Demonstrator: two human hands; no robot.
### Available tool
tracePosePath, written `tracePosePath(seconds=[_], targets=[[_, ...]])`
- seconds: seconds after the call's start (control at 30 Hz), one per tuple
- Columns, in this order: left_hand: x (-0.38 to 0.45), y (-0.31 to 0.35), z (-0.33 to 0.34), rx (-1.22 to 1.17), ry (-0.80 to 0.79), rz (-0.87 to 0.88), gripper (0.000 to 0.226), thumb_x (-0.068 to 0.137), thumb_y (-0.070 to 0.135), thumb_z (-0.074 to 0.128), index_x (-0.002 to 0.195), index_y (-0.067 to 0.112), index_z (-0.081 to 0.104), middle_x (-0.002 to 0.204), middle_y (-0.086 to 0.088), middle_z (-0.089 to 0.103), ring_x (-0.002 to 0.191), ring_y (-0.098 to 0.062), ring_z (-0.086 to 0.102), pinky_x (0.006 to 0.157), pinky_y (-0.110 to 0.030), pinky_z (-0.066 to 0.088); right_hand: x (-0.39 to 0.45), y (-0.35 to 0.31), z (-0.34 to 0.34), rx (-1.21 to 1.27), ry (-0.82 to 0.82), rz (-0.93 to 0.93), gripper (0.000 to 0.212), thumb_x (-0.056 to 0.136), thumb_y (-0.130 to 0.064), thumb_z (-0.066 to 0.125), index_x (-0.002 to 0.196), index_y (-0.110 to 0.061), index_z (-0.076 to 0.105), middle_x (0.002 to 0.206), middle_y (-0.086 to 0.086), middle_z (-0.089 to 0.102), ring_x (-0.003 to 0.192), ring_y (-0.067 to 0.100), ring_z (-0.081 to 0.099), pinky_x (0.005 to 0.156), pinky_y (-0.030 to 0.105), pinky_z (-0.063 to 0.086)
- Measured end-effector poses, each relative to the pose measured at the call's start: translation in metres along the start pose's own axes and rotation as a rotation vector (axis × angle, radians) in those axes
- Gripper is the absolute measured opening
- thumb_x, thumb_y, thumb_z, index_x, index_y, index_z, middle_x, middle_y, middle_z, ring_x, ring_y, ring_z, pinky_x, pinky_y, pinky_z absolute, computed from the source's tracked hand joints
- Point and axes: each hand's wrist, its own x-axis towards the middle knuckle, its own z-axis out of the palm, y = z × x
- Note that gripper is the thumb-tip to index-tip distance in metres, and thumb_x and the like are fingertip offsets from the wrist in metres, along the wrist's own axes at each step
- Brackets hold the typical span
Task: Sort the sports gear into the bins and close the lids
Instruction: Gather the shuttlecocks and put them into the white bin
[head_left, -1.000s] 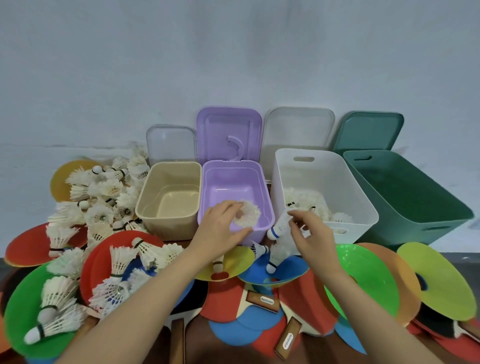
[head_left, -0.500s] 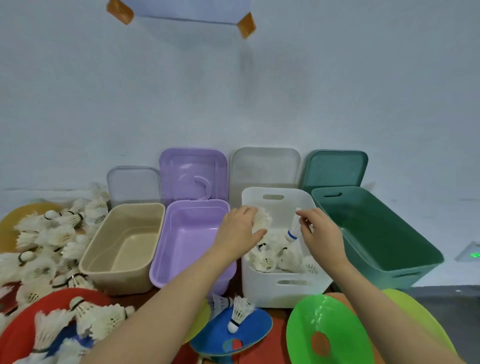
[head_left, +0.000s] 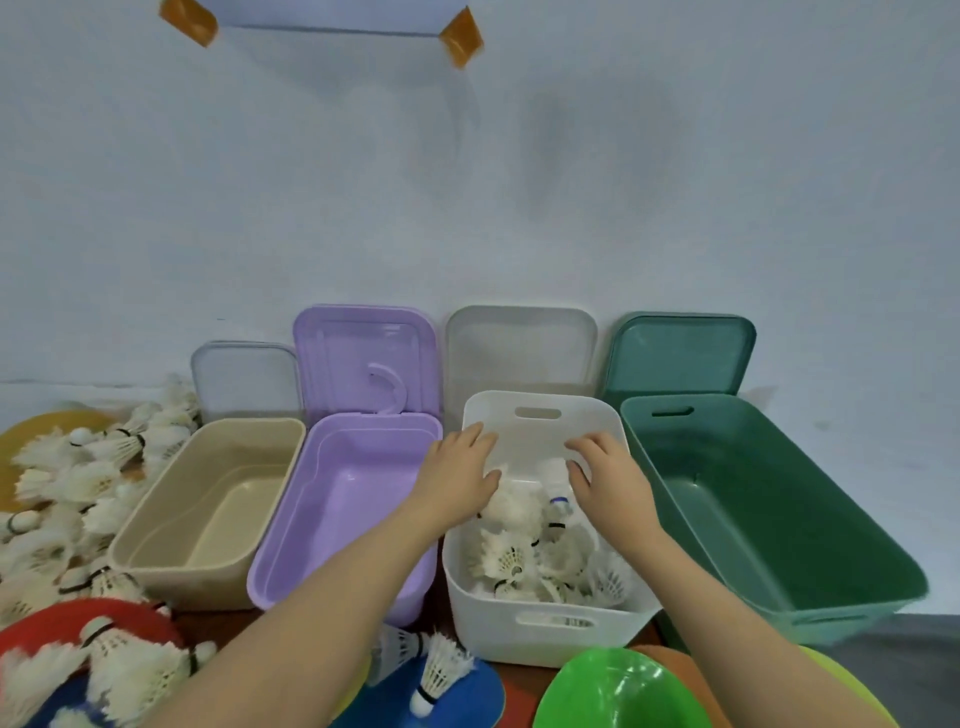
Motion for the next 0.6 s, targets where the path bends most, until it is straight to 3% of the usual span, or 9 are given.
tracePosePath(seconds=[0.17, 0.37, 0.47, 0.6], targets=[[-0.021, -0.020, -0.014, 0.000, 0.079, 0.057, 0.047, 0.096, 0.032, 0.043, 0.140, 0.019, 0.035, 0.149, 0.001, 0.031, 0.133, -0.020, 0.031, 0.104, -0.033, 0.021, -0.012, -0.025, 0.006, -0.007, -0.028, -0.070, 0.029, 0.095, -0.019, 0.049, 0.121, -0.013, 0.059, 0.116, 0.000, 0.057, 0.104, 0.018, 0.056, 0.088, 0.029, 0.046], [-0.065, -0.067, -0.040, -0.028, 0.136, 0.129, 0.040, 0.096, 0.031, 0.042, 0.133, 0.018, 0.046, 0.138, 0.003, 0.046, 0.127, -0.019, 0.039, 0.100, -0.029, 0.021, -0.032, -0.075, 0.022, 0.034, 0.001, -0.113, 0.022, 0.091, -0.018, 0.056, 0.111, -0.015, 0.064, 0.104, -0.001, 0.063, 0.093, 0.019, 0.060, 0.076, 0.031, 0.048], [-0.092, -0.102, -0.049, -0.057, 0.143, 0.131, 0.039, 0.093, 0.035, 0.041, 0.126, 0.018, 0.054, 0.130, 0.003, 0.052, 0.122, -0.018, 0.044, 0.095, -0.029, 0.022, -0.046, -0.110, 0.037, 0.081, 0.012, -0.169, 0.019, 0.087, -0.013, 0.061, 0.106, -0.014, 0.066, 0.093, 0.000, 0.064, 0.083, 0.018, 0.061, 0.069, 0.026, 0.044], [-0.132, -0.145, -0.054, -0.092, 0.159, 0.098, 0.037, 0.090, 0.037, 0.042, 0.118, 0.019, 0.060, 0.123, 0.004, 0.057, 0.118, -0.017, 0.048, 0.087, -0.025, 0.019, -0.072, -0.161, 0.064, 0.159, -0.037, -0.214, 0.022, 0.086, -0.021, 0.056, 0.104, -0.015, 0.066, 0.087, -0.003, 0.063, 0.078, 0.012, 0.060, 0.066, 0.026, 0.048]])
